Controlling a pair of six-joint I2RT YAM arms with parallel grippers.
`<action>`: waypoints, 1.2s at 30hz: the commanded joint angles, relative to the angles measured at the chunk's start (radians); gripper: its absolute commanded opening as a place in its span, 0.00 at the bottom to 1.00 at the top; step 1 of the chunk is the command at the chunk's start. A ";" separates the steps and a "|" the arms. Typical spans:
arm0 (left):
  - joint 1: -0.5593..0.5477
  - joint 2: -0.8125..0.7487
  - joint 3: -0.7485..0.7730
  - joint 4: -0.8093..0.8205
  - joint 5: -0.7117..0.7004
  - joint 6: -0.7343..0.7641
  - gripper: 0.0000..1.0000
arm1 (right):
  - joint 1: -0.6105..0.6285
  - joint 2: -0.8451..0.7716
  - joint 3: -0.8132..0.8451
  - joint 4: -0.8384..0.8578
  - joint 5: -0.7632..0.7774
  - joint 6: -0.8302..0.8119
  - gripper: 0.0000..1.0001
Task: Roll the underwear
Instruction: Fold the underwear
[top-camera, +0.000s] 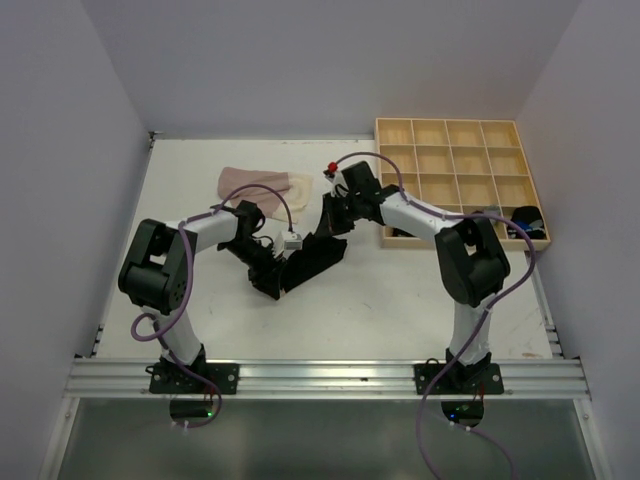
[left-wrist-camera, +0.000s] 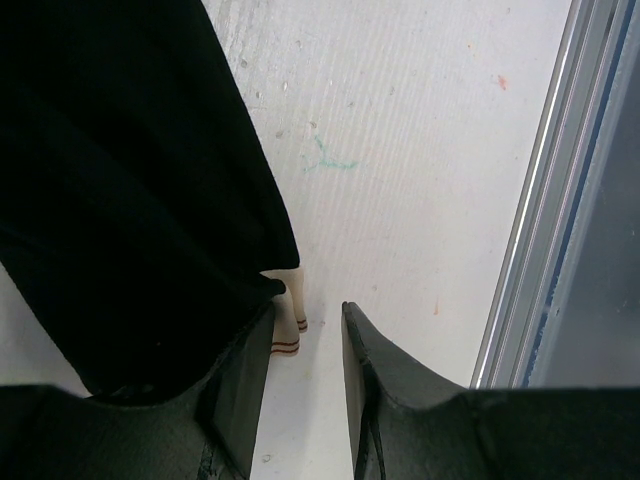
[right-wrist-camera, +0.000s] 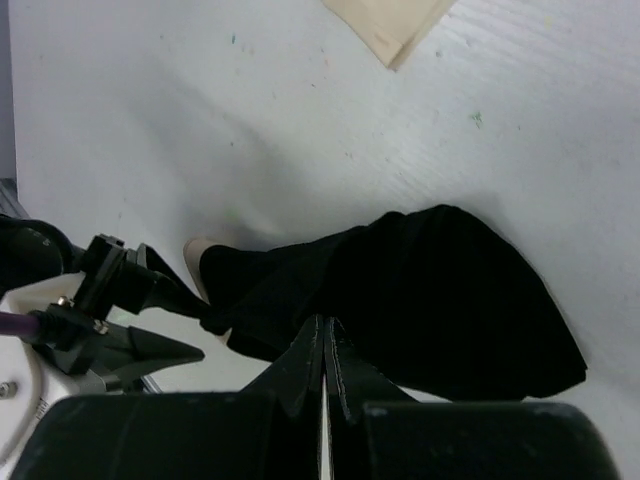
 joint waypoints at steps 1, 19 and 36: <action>-0.003 0.078 -0.054 0.024 -0.345 0.069 0.41 | -0.017 -0.094 -0.067 0.039 0.027 0.015 0.00; -0.006 0.072 -0.041 -0.005 -0.355 0.080 0.42 | -0.033 -0.082 -0.228 0.053 0.095 -0.003 0.00; -0.008 0.076 -0.042 -0.007 -0.354 0.078 0.43 | -0.030 -0.272 -0.278 -0.033 0.109 -0.043 0.11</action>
